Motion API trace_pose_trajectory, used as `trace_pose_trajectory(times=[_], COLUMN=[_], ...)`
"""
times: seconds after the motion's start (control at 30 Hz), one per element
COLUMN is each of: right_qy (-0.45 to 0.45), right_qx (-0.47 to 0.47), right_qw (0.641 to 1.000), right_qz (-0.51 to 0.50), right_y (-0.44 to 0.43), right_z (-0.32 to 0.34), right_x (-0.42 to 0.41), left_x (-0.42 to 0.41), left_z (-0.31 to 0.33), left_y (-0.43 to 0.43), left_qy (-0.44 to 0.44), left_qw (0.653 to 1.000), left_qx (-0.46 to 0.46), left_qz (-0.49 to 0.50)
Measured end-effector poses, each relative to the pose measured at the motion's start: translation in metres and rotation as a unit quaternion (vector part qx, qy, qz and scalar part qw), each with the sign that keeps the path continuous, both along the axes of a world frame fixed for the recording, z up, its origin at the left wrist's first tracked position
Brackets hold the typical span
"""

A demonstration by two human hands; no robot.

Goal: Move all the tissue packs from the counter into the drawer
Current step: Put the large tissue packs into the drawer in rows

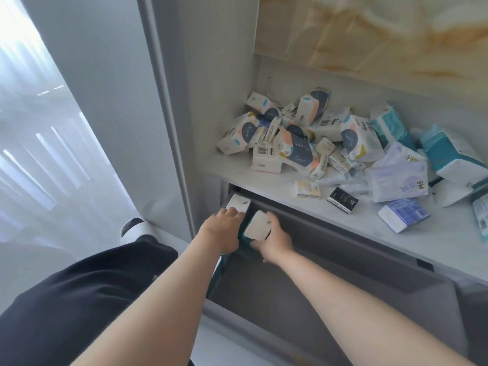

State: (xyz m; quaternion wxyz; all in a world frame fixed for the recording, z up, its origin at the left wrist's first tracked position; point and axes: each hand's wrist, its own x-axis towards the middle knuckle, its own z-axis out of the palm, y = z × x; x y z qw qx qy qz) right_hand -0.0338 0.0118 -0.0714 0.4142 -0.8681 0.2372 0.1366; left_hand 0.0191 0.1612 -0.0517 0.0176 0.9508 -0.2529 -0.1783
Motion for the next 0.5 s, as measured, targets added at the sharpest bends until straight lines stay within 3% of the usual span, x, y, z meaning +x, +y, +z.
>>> trace_pose_trajectory(times=[0.2,0.37,0.5], right_qy=[-0.044,-0.041,-0.007], right_qx=[0.137,0.134,0.223], right_qw=[0.975,0.978,0.964], right_qz=[-0.168,-0.153,-0.144], right_y=[0.008,0.012,0.012], right_z=[-0.010,-0.014,-0.012], right_x=[0.009,0.007,0.006], left_x=[0.002,0.000,-0.002], left_z=[-0.010,-0.017,-0.015], left_y=[-0.003,-0.006,-0.010], left_qy=[-0.028,-0.070,-0.068], left_qw=[0.999,0.996,0.997], left_qx=[0.007,0.037,0.023], left_qz=[-0.016,-0.027,-0.002])
